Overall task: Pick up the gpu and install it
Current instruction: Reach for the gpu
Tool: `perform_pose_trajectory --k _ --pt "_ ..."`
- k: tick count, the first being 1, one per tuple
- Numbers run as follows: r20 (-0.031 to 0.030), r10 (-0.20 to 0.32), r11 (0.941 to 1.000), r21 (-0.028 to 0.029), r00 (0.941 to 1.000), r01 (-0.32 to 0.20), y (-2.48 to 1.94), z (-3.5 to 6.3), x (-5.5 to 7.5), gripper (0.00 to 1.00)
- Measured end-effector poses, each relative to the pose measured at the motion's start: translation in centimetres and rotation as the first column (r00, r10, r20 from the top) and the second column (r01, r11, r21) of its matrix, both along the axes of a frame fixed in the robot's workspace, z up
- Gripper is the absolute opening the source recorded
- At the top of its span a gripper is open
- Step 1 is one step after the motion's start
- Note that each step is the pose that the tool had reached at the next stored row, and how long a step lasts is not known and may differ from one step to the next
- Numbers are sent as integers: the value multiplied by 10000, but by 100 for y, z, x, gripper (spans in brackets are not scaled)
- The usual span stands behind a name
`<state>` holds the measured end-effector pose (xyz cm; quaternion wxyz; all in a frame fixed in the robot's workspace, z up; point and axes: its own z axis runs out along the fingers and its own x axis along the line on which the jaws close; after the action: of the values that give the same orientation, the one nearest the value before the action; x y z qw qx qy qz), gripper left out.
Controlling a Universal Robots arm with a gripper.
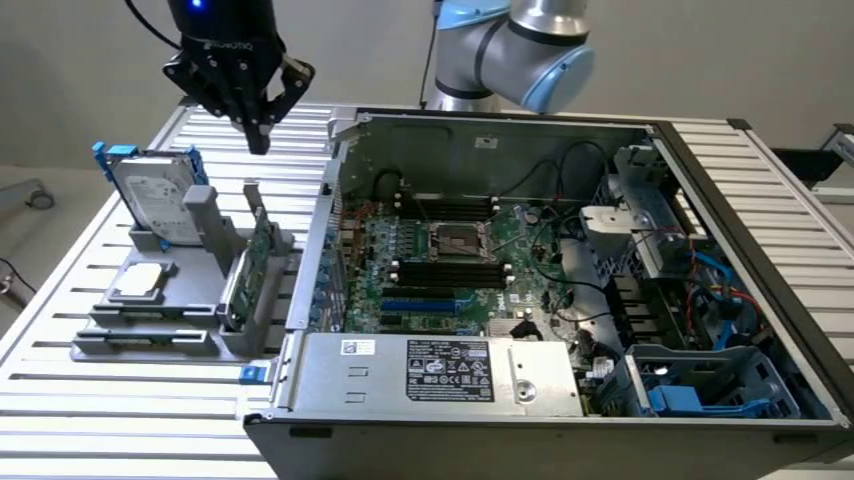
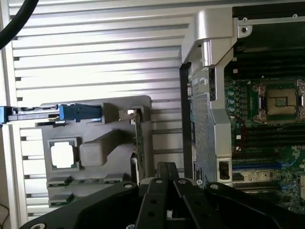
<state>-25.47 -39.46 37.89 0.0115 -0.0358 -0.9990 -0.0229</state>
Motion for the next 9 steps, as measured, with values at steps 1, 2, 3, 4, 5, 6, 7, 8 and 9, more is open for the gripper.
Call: perform_pose_trajectory --k 1,2,3,4,5,6,7,8,9 --pt "-14 4 10000 -7 10000 -4 1 -5 -32 11" --pt "-25 15 10000 -15 10000 -15 2 -11 -59 11" --pt "-34 34 10000 -25 10000 -34 3 -16 -81 11" --pt "-41 64 10000 -43 10000 -64 4 -22 -102 11" --pt "-46 107 9999 -64 9999 -107 4 -27 -116 11" --pt "-47 177 9998 -102 9998 -177 5 -31 -126 11" --pt "-51 246 9996 -152 9997 -247 6 -34 -138 11" --pt "-51 319 9993 -203 9995 -320 7 -38 -150 11" --pt "-53 392 9989 -253 9992 -393 8 -42 -162 11"
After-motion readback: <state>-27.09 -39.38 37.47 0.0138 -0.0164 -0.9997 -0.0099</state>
